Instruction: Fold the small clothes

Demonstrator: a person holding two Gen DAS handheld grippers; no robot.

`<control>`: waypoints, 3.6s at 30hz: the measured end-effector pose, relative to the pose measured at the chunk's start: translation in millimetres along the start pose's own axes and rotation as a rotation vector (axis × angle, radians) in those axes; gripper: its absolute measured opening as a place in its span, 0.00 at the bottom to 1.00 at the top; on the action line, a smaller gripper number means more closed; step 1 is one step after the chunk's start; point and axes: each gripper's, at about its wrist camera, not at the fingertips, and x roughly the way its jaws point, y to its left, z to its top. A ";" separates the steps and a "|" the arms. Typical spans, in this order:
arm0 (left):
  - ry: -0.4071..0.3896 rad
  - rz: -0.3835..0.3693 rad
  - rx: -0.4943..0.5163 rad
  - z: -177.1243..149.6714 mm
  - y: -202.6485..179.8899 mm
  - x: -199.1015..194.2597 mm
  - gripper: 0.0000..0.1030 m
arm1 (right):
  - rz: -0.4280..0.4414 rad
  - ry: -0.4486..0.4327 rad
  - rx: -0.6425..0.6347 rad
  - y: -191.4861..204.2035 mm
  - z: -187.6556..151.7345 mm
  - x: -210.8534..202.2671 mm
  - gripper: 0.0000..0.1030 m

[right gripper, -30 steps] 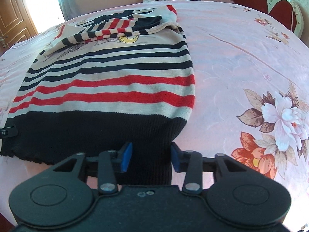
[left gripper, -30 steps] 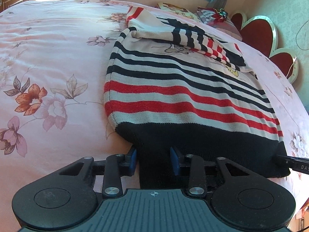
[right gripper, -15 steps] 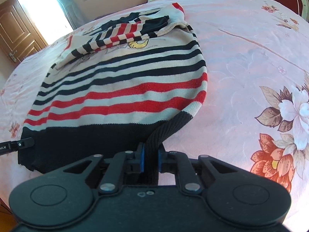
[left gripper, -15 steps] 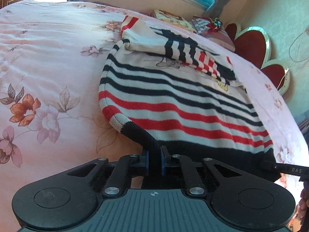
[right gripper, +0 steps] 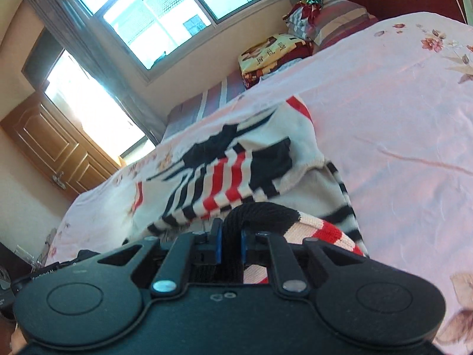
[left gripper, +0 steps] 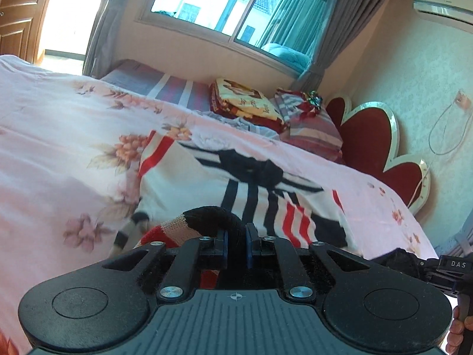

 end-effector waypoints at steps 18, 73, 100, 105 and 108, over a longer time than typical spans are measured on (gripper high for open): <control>0.175 0.152 -0.225 104.3 28.6 218.7 0.21 | -0.077 0.057 0.175 -70.5 136.6 221.1 0.32; 0.099 0.313 0.372 -32.5 -40.2 99.4 0.82 | -0.264 0.084 -0.594 56.4 -12.2 152.1 0.39; 0.131 0.370 0.231 -9.7 -6.1 120.0 0.85 | -0.210 0.079 -0.532 88.1 -4.7 176.0 0.48; 0.115 0.375 0.231 -13.9 -7.1 122.7 0.88 | -0.229 0.106 -0.584 81.0 -25.4 198.7 0.51; 0.117 0.371 0.229 -13.1 -5.8 123.5 0.89 | -0.219 0.113 -0.579 79.3 -22.9 196.8 0.51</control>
